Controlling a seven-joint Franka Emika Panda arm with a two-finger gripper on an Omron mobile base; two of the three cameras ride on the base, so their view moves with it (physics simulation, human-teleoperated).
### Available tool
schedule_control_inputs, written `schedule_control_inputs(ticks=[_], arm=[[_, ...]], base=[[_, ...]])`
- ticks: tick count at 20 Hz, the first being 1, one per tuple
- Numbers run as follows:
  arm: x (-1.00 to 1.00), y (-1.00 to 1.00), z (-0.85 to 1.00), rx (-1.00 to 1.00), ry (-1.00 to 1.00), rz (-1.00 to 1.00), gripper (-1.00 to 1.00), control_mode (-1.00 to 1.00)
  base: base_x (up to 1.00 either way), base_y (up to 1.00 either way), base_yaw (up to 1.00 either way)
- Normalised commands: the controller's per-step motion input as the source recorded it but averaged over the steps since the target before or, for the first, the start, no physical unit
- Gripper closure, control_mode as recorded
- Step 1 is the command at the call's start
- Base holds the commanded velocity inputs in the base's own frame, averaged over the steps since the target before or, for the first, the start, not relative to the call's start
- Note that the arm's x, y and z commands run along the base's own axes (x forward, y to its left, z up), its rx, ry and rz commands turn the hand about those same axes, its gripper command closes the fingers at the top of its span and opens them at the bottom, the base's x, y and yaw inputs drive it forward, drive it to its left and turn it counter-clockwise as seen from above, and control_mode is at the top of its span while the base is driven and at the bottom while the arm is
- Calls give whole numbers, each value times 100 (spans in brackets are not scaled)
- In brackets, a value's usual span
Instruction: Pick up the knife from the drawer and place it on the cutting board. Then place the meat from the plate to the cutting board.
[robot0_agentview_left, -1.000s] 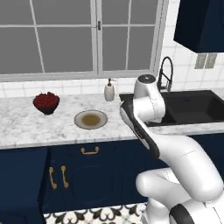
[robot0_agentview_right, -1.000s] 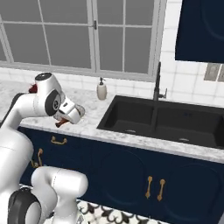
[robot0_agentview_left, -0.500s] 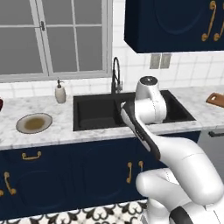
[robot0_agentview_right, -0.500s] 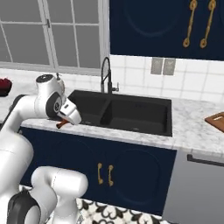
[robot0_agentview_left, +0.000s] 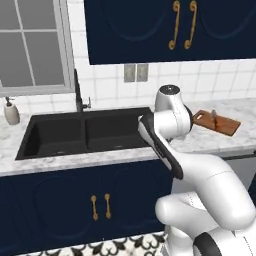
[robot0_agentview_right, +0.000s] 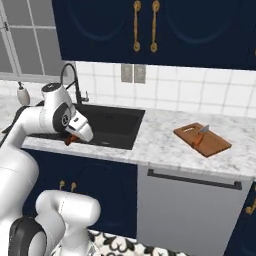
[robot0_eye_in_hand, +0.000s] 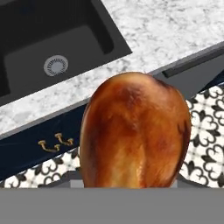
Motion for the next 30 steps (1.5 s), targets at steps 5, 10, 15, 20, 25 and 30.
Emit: schedule_control_inputs(ticks=[5, 10, 15, 20, 25, 30], arm=[[0, 0, 0, 0, 0, 0, 100, 100], [0, 0, 0, 0, 0, 0, 100, 100], [18, -32, -5, 6, -2, 4, 100, -100], [95, -77, -63, 10, 5, 15, 100, -100], [83, -16, -93, -3, 21, 8, 100, -100], [20, -52, -44, 1, 2, 5, 100, -100]], base=[[76, -100, 0], [37, -100, 0], [3, -60, 1], [0, 0, 0], [0, 0, 0], [0, 0, 0]])
